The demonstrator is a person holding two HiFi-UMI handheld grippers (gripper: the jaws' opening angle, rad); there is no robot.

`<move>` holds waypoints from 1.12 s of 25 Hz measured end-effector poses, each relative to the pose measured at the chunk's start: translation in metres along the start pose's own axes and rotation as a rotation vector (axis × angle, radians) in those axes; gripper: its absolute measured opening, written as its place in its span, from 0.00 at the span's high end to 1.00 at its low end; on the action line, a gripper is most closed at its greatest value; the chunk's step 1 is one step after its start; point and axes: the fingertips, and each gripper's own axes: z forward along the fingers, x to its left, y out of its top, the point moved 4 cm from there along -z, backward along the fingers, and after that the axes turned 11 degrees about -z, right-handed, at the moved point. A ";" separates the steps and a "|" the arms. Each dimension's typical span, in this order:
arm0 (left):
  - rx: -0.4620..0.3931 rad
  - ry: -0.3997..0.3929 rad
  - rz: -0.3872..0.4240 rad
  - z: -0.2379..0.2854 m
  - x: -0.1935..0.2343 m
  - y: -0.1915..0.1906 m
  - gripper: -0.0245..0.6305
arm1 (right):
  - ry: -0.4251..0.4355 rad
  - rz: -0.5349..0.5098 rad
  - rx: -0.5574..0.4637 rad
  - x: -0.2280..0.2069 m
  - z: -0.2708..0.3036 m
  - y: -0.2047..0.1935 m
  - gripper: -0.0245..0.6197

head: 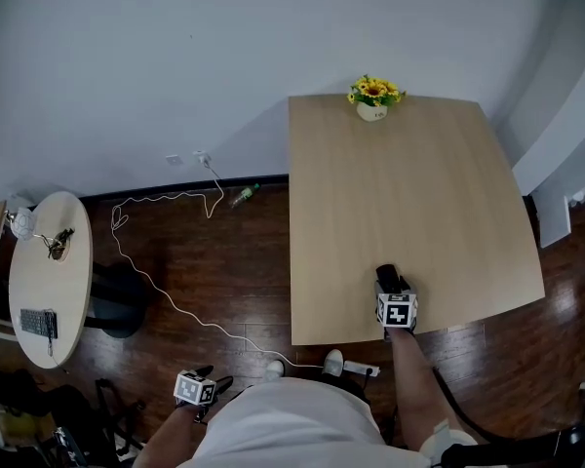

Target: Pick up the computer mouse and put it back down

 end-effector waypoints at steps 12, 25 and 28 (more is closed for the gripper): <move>-0.009 0.002 0.035 -0.003 -0.001 0.017 0.51 | 0.109 0.063 0.032 0.008 0.014 -0.014 0.31; 0.010 -0.055 0.108 0.022 0.004 0.030 0.51 | 0.015 0.118 -0.200 0.011 -0.131 0.027 0.30; 0.020 -0.086 0.122 0.029 0.000 0.029 0.51 | 0.001 0.090 -0.234 0.028 -0.188 0.040 0.31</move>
